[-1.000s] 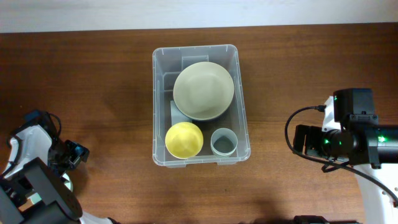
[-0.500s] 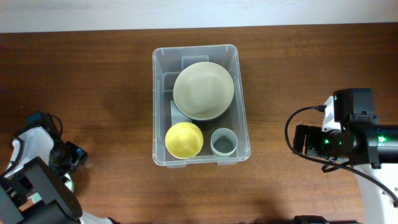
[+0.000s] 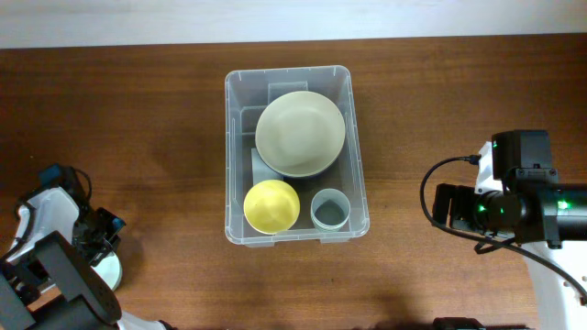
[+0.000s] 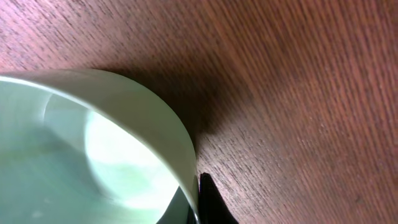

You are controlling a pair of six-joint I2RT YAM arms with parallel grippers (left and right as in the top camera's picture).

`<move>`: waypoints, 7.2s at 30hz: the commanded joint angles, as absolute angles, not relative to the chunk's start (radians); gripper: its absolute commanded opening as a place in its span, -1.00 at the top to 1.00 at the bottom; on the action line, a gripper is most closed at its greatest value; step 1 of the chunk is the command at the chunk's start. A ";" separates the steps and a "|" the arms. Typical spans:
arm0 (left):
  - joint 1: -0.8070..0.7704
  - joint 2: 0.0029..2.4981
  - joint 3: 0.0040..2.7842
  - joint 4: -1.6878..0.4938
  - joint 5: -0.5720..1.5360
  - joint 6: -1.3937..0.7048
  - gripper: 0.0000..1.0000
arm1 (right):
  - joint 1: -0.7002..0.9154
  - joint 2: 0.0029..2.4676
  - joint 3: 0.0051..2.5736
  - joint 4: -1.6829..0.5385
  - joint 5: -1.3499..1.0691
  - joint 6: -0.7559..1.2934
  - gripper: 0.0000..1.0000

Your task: Pack container

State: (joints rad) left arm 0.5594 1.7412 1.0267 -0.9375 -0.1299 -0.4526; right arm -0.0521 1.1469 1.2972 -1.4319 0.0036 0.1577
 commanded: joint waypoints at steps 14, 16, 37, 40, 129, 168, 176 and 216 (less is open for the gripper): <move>0.064 1.417 1.353 -0.994 0.026 -0.429 0.99 | -0.046 1.148 1.297 -1.430 0.012 0.162 -1.00; -0.049 1.407 1.425 -1.008 -0.006 -0.432 0.99 | -0.046 1.148 1.297 -1.430 0.012 0.162 -1.00; -0.626 1.716 1.518 -1.072 -0.020 -0.433 0.99 | -0.046 1.148 1.296 -1.424 0.012 0.162 -0.99; -0.626 1.744 1.518 -1.106 0.037 -0.433 0.97 | -0.046 1.148 1.296 -1.423 0.012 0.162 -1.00; 0.141 0.477 0.719 -0.875 -0.048 -0.196 -0.99 | -0.046 0.546 0.545 -0.703 0.125 0.200 -0.98; 0.141 0.477 0.719 -0.884 -0.048 -0.196 -0.99 | -0.046 0.163 0.376 -0.750 0.073 0.192 -0.97; 0.141 0.477 0.719 -0.884 -0.048 -0.196 -0.99 | -0.046 0.003 0.241 -0.596 0.052 0.192 -0.98; 0.141 0.477 0.719 -0.884 -0.048 -0.196 -0.99 | -0.046 0.003 0.027 -0.109 -0.128 -0.190 -0.98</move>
